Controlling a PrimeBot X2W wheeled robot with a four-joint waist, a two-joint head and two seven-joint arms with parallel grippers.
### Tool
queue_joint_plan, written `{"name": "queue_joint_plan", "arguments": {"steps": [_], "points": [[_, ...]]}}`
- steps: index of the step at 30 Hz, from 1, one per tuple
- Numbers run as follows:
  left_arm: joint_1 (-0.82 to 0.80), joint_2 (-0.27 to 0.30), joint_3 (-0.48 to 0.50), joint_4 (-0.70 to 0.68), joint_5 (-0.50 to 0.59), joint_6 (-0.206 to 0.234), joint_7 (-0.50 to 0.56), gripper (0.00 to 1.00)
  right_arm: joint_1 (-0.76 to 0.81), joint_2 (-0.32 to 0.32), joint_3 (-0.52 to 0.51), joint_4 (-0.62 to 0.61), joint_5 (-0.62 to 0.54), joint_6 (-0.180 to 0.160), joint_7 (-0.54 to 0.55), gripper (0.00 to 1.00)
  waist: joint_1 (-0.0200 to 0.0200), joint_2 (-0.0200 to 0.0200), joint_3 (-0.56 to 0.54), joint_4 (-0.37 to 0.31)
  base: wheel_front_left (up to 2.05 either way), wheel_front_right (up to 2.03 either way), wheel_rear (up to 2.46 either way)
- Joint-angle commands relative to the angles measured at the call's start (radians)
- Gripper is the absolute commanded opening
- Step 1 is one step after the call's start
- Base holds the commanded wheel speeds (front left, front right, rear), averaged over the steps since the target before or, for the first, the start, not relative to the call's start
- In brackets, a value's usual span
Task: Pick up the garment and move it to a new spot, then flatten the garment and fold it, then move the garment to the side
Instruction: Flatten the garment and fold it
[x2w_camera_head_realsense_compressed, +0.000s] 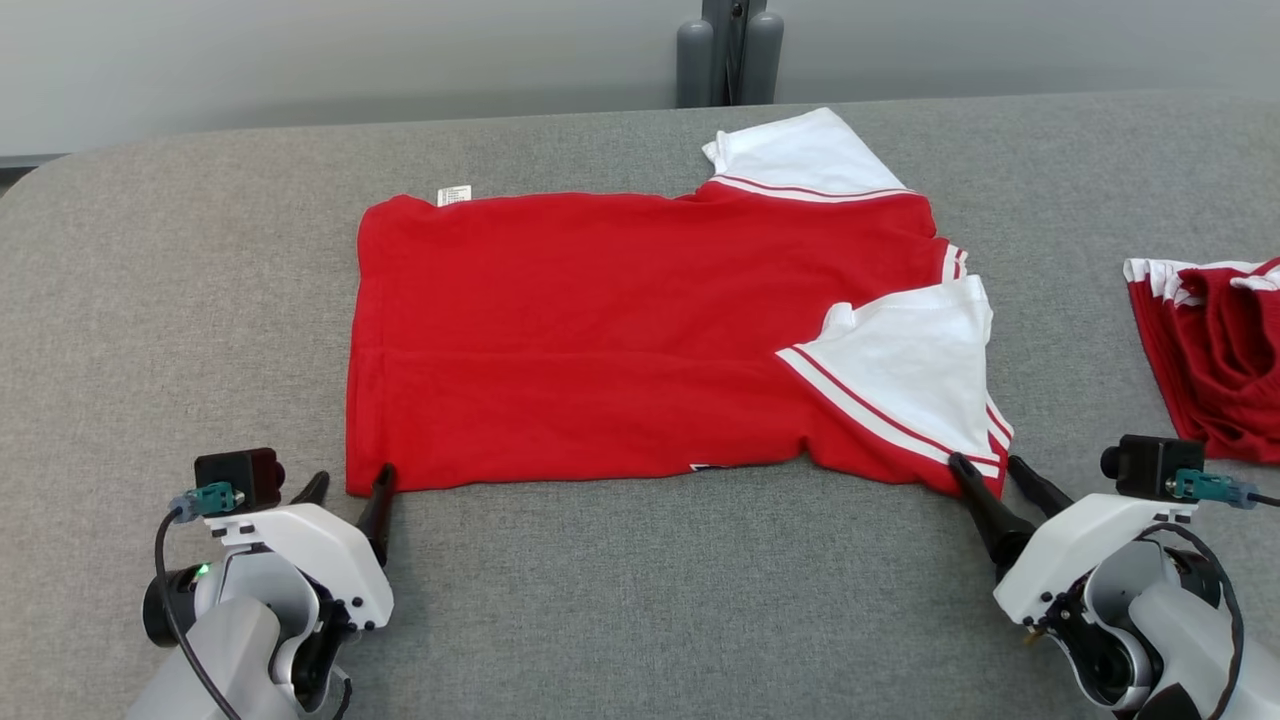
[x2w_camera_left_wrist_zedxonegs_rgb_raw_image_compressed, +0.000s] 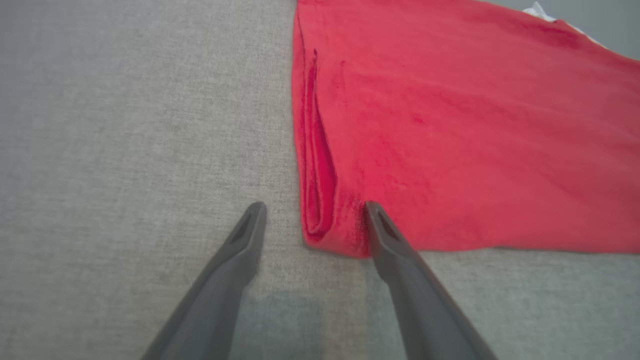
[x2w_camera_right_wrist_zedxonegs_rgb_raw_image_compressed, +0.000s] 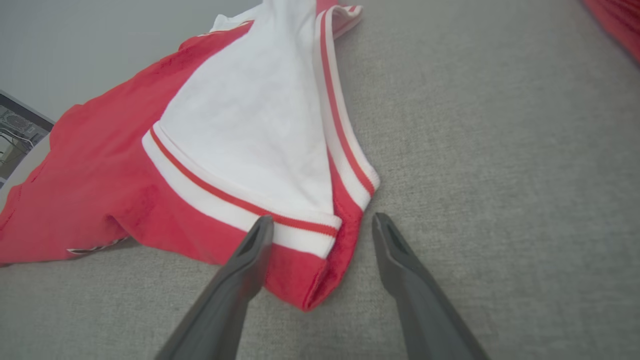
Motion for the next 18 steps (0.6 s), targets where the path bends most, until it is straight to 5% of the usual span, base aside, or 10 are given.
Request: {"name": "queue_joint_plan", "arguments": {"steps": [1,6,7,8,9,10,11,12,18], "points": [[-0.009,-0.003,-0.006,0.005,-0.002,-0.009,0.008,1.00,-0.009,-0.008,0.006,0.004,0.005,0.000,0.006,1.00,0.0000,0.0000,0.001,-0.001,0.00,0.00,0.00],[-0.010,-0.007,-0.017,0.001,-0.007,-0.017,0.025,1.00,-0.016,-0.014,0.038,-0.012,0.021,0.000,-0.018,1.00,0.0000,0.0000,0.003,-0.005,0.00,0.00,0.00],[-0.010,-0.006,-0.018,0.001,-0.008,-0.016,0.024,0.71,-0.018,-0.015,0.044,-0.013,0.025,0.000,-0.023,1.00,0.0000,0.0000,0.004,-0.006,0.00,0.00,0.00],[-0.009,-0.006,-0.019,0.000,-0.008,-0.015,0.025,0.43,-0.018,-0.015,0.050,-0.015,0.028,0.000,-0.025,0.85,0.0000,0.0000,0.003,-0.006,0.00,0.00,0.00],[-0.009,-0.006,-0.020,0.000,-0.008,-0.014,0.026,0.20,-0.019,-0.015,0.056,-0.016,0.031,0.000,-0.029,0.48,0.0000,0.0000,0.003,-0.006,0.00,0.00,0.00],[-0.009,-0.005,-0.020,-0.001,-0.009,-0.013,0.027,0.00,-0.019,-0.017,0.063,-0.017,0.036,0.000,-0.032,0.35,0.0000,0.0000,0.002,-0.007,0.00,0.00,0.00],[-0.008,-0.004,-0.020,-0.002,-0.009,-0.012,0.028,0.00,-0.020,-0.019,0.069,-0.019,0.038,0.000,-0.038,0.05,0.0000,0.0000,0.002,-0.007,0.00,0.00,0.00],[-0.007,-0.002,-0.020,-0.003,-0.010,-0.012,0.028,0.00,-0.023,-0.020,0.075,-0.020,0.044,0.000,-0.042,0.00,0.0000,0.0000,0.002,-0.007,0.00,0.00,0.00],[-0.013,0.009,-0.018,-0.010,-0.013,-0.017,0.021,0.00,-0.039,-0.027,0.098,-0.020,0.070,0.000,-0.070,0.00,0.0000,0.0000,0.000,-0.005,0.00,0.00,0.00]]}}
